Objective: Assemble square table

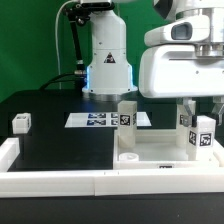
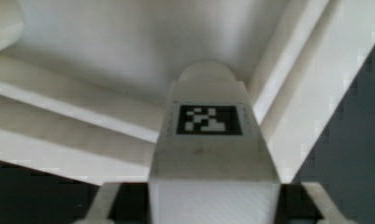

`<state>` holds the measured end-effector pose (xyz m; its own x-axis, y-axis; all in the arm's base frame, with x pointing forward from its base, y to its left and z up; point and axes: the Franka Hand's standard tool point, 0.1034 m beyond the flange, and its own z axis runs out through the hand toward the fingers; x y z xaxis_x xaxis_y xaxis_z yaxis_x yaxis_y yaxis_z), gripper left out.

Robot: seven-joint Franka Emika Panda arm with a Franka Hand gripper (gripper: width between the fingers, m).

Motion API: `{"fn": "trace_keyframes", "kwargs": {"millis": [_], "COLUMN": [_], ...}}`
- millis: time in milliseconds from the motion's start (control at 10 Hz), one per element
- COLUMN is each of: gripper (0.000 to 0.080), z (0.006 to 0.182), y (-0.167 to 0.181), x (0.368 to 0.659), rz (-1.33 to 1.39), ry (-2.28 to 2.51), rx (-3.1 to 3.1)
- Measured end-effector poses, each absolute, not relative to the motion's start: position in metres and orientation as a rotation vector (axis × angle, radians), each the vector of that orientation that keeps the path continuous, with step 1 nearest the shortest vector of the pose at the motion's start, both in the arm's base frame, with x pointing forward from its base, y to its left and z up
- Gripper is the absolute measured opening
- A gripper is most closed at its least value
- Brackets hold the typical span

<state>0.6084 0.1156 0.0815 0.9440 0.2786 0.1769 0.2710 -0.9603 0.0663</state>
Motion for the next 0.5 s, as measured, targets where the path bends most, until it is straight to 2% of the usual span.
{"fn": "trace_keyframes", "kwargs": {"millis": [200, 500], "gripper": [0.0291, 0.0291], "z": [0.0816, 0.0816], "y": [0.1156, 0.1152], "x": [0.6084, 0.6085], "rz": [0.288, 0.295], "ry": [0.426, 0.101], "rx": [3.058, 3.107]}}
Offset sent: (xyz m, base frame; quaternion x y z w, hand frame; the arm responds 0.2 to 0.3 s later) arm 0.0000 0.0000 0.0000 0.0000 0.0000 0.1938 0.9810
